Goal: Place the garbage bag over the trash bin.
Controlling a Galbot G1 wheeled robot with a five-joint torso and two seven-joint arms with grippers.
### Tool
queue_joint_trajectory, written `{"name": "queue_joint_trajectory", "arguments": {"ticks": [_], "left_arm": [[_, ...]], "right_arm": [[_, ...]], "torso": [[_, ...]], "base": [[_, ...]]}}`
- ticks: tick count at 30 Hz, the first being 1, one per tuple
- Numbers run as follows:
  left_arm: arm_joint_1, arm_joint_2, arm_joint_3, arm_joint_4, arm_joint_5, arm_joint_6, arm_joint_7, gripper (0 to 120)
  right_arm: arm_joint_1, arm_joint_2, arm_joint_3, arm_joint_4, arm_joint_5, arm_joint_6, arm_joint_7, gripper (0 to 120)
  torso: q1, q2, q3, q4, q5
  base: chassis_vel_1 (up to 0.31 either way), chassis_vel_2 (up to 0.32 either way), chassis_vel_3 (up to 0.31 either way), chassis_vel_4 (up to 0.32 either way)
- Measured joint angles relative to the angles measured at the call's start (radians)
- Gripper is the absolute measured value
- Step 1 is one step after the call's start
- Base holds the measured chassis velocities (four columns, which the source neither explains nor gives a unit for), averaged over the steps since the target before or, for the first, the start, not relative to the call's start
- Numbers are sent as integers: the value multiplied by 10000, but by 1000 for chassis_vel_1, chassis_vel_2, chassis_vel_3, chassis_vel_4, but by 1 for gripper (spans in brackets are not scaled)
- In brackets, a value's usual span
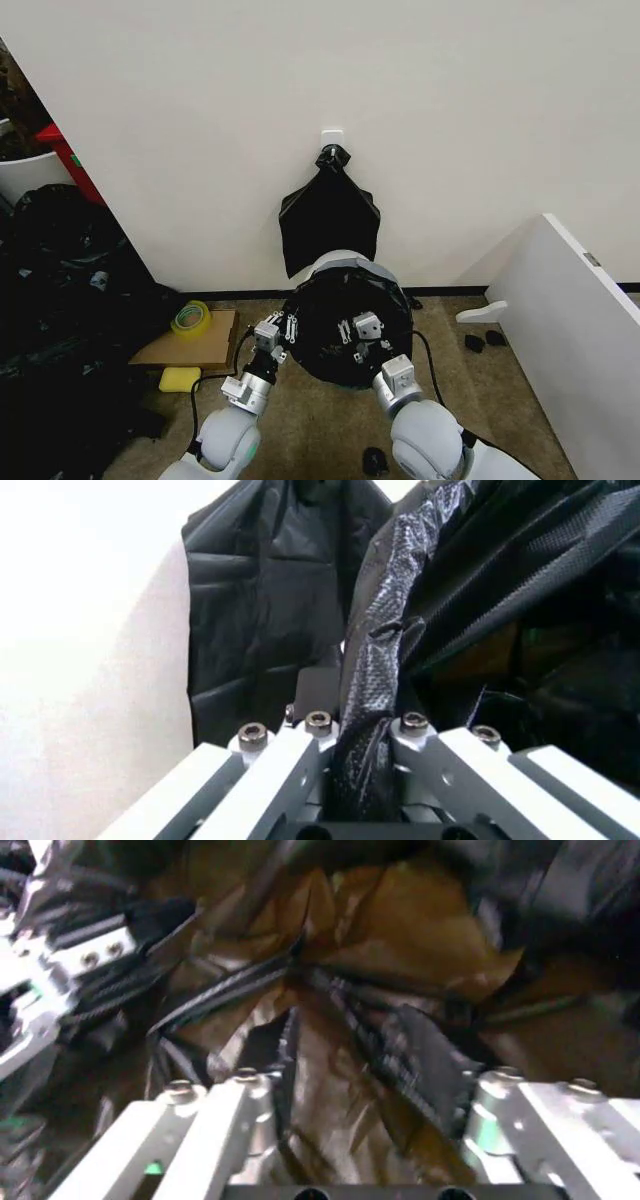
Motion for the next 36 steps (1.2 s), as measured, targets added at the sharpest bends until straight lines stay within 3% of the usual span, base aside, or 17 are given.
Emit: {"name": "queue_joint_trajectory", "arguments": {"ticks": [1,4,6,11,19,36], "left_arm": [[0,0,0,0,0,0,0,1],[-1,1,-36,0,-16,10,-12,1],[-1,3,-49,-3,-23,11,-19,1],[21,31,-119,-35,-37,13,-59,1],[167,59,-123,-337,-32,8,-73,1],[704,-228,-45,-727,674,-258,-239,1]], "right_arm": [[0,0,0,0,0,0,0,39],[-42,23,-115,53,319,-180,126,54],[-42,48,-166,84,531,-274,217,51],[64,178,-350,87,1151,-654,587,26],[587,370,-324,-289,2248,-1326,1148,0],[1587,1067,-323,-1652,2425,-2341,2506,0]], "torso": [[0,0,0,0,0],[0,0,0,0,0],[0,0,0,0,0],[0,0,0,0,0],[0,0,0,0,1],[0,0,0,2,2]], "base": [[0,0,0,0],[0,0,0,0],[0,0,0,0],[0,0,0,0],[0,0,0,0],[0,0,0,0]]}}
